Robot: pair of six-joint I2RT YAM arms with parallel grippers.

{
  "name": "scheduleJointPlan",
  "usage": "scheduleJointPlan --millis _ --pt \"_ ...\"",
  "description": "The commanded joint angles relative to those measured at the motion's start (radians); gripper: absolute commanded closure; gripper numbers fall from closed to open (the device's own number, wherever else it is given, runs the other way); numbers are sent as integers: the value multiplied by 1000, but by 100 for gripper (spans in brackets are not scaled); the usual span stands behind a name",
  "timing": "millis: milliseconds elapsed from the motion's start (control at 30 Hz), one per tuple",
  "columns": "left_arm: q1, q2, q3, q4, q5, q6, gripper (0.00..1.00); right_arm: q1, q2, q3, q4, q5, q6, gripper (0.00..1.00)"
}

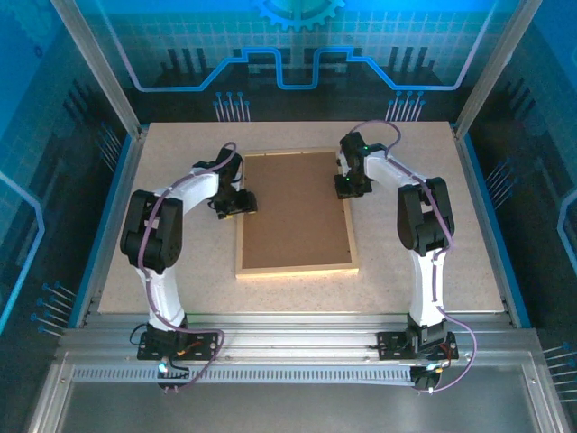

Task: Put the photo into the frame

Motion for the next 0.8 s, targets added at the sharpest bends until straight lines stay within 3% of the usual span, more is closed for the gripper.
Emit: scheduleJointPlan --millis 0,233,467,767 --pt "49 -93 -9 54 115 -33 34 13 19 14 0 -27 -15 78" --pt "105 -196 -49 57 79 -36 34 5 16 13 -5 -16 -6 78" --pt "110 -330 -227 38 41 -54 34 4 10 12 -3 -17 -1 78" --pt "36 -540 -505 15 35 -132 34 5 7 -5 -3 4 -1 78"
